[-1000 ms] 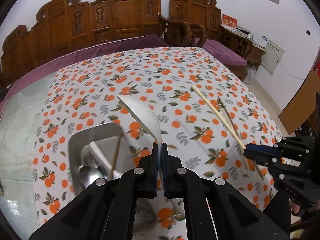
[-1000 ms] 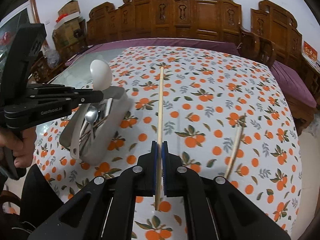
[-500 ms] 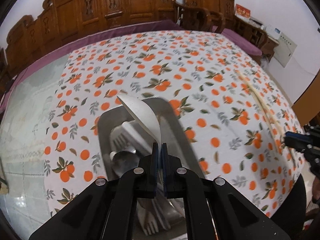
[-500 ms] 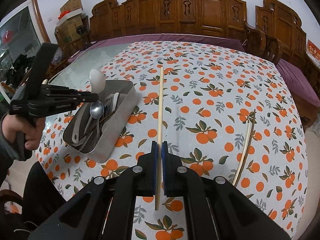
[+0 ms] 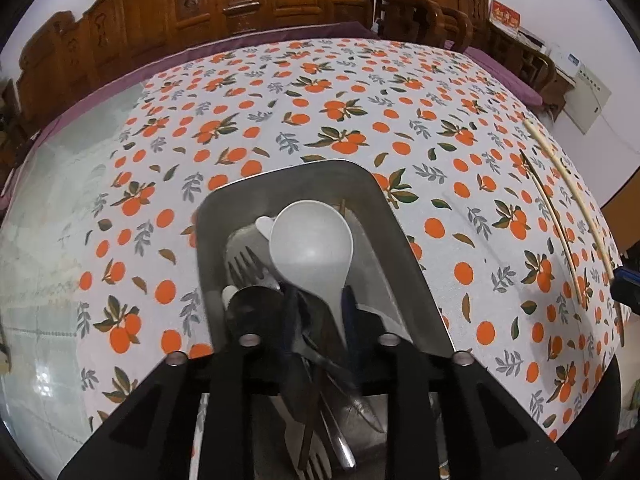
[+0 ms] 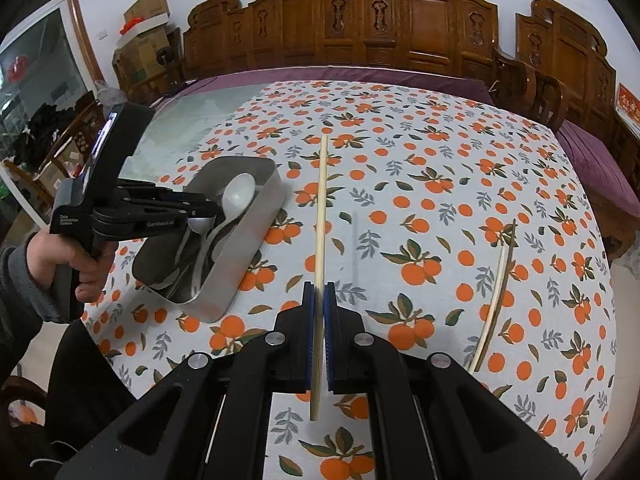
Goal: Organize utensils
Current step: 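Lower the white plastic spoon into the tray and open the left gripper, then lower the held chopstick into the tray and open the right gripper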
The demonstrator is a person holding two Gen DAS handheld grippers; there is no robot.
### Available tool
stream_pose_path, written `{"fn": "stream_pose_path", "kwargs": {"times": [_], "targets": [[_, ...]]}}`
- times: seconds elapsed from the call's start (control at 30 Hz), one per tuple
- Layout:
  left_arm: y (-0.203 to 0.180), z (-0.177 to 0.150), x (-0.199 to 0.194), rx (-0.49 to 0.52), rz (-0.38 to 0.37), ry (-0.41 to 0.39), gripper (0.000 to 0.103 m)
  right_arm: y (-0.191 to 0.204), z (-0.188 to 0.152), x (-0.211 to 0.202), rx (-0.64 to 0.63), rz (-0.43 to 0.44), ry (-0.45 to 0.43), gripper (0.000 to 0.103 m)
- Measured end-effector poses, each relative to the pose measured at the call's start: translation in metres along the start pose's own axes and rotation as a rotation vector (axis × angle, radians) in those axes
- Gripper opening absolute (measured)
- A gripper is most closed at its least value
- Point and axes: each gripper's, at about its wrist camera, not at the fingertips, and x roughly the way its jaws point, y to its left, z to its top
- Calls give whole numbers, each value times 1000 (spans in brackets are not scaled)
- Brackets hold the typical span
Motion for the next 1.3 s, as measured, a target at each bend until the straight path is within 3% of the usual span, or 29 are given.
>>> {"fn": "stream_pose_path", "kwargs": {"times": [0.23, 0.47, 0.53, 0.63, 0.73, 1.3], "targets": [[17, -16, -38, -52, 3, -61, 32, 22, 7, 3, -19, 32, -7, 5], [38, -38, -75, -125, 11, -132, 53, 50, 15, 13, -36, 79, -5, 5], [43, -42, -83, -141, 22, -144, 55, 57, 17, 17, -34, 95, 0, 5], [50, -49, -96, -163, 24, -176, 80, 69, 19, 22, -42, 110, 9, 5], [56, -55, -106, -183, 24, -194, 87, 79, 21, 28, -49, 123, 16, 5], [74, -76, -131, -216, 37, -225, 91, 105, 49, 90, 19, 217, 109, 5]]}}
